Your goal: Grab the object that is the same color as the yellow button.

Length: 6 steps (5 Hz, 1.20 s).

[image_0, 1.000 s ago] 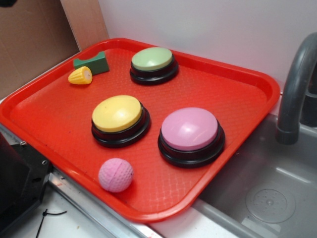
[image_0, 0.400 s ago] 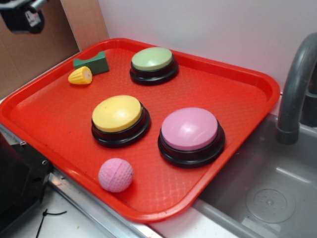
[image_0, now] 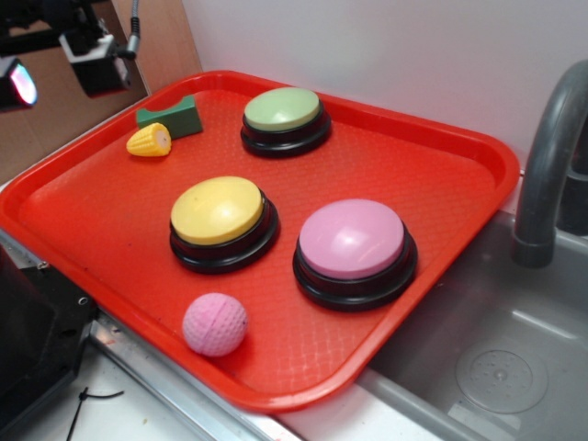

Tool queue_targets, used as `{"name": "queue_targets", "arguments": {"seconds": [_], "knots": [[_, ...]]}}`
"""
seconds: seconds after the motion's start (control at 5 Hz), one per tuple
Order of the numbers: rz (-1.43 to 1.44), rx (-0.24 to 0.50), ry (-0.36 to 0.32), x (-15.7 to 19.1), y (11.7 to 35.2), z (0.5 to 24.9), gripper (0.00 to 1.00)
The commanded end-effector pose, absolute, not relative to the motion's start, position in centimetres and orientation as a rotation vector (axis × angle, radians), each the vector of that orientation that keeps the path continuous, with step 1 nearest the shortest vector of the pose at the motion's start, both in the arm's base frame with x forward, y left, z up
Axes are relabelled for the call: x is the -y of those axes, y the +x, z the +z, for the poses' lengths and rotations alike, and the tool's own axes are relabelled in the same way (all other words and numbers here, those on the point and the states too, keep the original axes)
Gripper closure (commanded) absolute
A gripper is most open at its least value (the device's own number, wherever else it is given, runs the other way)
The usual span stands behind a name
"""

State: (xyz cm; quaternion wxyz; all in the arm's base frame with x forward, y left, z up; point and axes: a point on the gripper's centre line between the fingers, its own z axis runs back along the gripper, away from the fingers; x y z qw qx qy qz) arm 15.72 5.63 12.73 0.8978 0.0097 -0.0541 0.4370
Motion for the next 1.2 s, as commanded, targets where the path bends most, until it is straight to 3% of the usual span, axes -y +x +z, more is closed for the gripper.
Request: {"name": "queue_targets", "arguments": {"seconds": [0.0,0.4,1.0], "knots": [[1.117,0.248,0.076,-9.3,19.7,7.9,0.0],[1.118,0.274,0.082,-11.0,23.6,5.1,0.0],[1.163,0.271,0.142,-12.7,24.0,3.4,0.0]]}}
